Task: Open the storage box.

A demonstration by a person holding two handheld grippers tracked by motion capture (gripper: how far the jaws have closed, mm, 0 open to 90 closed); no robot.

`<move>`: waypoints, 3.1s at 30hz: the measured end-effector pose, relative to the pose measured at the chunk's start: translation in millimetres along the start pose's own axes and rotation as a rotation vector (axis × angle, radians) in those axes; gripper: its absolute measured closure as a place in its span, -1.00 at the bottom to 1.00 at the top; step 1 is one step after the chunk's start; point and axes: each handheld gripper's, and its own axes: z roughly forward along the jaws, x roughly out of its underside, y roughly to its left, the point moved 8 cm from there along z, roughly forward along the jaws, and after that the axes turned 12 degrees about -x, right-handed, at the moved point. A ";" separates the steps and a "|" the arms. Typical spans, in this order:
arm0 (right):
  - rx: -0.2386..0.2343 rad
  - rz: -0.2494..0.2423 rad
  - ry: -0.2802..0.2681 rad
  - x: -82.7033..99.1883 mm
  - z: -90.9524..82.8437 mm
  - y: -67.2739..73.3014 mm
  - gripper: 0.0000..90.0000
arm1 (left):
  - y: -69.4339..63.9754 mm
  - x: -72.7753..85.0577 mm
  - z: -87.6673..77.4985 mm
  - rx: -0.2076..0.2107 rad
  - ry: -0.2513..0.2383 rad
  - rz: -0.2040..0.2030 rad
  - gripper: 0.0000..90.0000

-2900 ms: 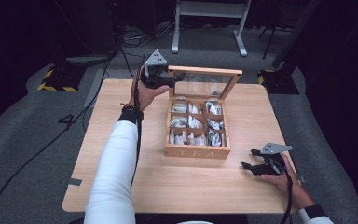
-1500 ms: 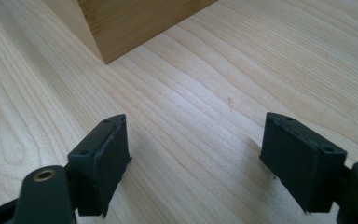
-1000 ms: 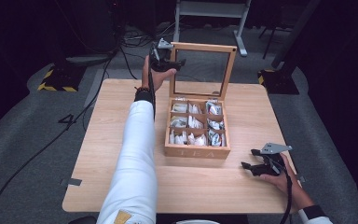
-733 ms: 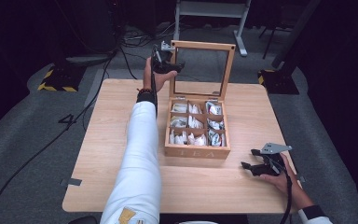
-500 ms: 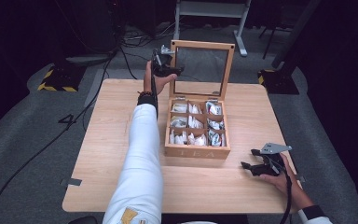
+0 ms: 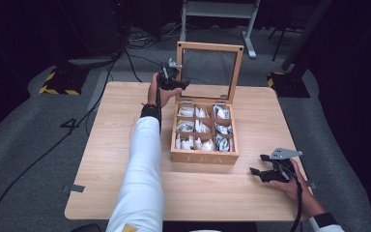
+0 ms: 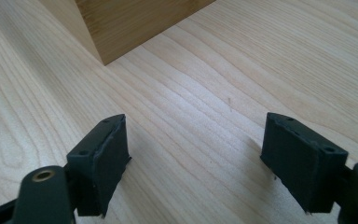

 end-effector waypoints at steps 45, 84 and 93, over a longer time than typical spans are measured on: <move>-0.050 -0.011 -0.109 -44.1 -34.7 3.2 -0.38 | -16.9 100.8 -151.7 0.035 0.052 0.222 -0.61; -0.168 -0.221 -0.031 -167.0 40.8 64.2 0.00 | -46.8 266.4 -201.1 0.058 0.207 0.262 -0.62; -0.214 -0.242 0.053 -173.5 78.9 79.5 0.20 | -46.9 278.3 -204.5 0.061 0.195 0.244 -0.63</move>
